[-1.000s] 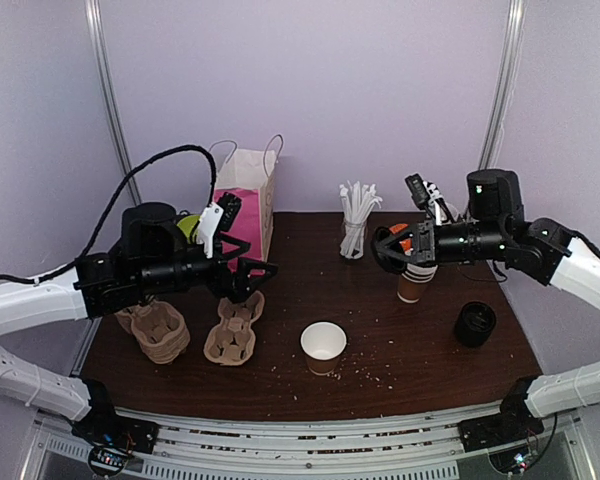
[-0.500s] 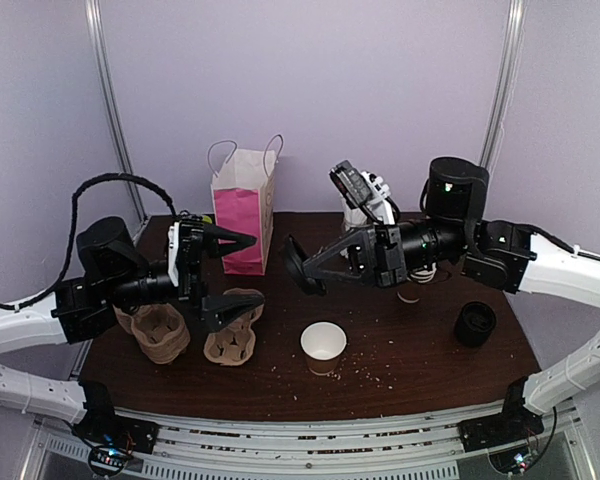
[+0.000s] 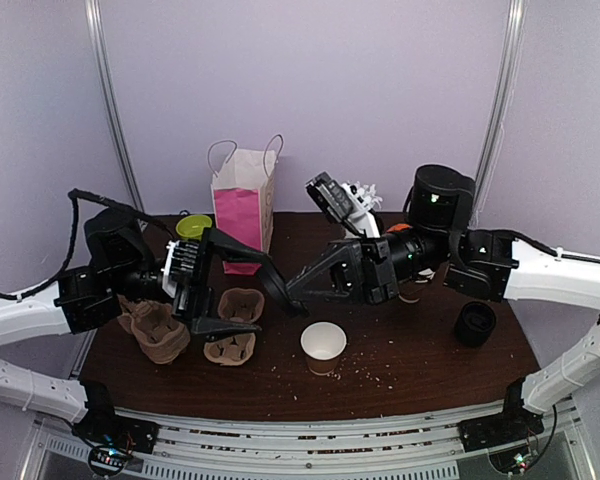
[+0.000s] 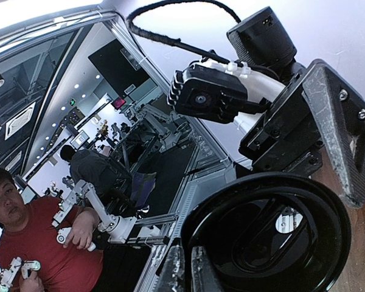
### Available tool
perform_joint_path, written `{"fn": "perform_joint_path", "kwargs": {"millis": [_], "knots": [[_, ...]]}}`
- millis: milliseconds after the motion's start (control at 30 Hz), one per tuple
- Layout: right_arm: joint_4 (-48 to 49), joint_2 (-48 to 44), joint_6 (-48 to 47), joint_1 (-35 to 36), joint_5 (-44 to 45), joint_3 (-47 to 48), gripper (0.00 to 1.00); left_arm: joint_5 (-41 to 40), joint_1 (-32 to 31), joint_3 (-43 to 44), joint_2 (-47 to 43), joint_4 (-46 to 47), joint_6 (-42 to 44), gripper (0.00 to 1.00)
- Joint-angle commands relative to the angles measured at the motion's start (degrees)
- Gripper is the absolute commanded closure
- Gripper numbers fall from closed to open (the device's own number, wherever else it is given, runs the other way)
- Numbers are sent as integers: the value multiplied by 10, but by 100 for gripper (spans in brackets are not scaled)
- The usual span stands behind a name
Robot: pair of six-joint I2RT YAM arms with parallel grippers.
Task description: Pack the takeout coffee
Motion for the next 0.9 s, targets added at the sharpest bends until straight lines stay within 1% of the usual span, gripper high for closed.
{"fn": "perform_joint_path", "kwargs": {"millis": [0,100,200,467,767,867], "knots": [[17,10,1,11,-18,15,100,29,0,24,6,5,18,8],[17,15,0,15,-21,16,100,43,0,33,12,3,18,10],[15,18,-1,16,-23,18,100,62,0,44,18,-8,20,17],[5,20,-7,16,-25,18,100,96,0,51,27,-17,21,48],[3,28,-5,18,-28,23,100,103,0,55,33,-22,29,69],[3,33,-4,21,-32,27,100,104,0,55,34,-22,32,70]]}}
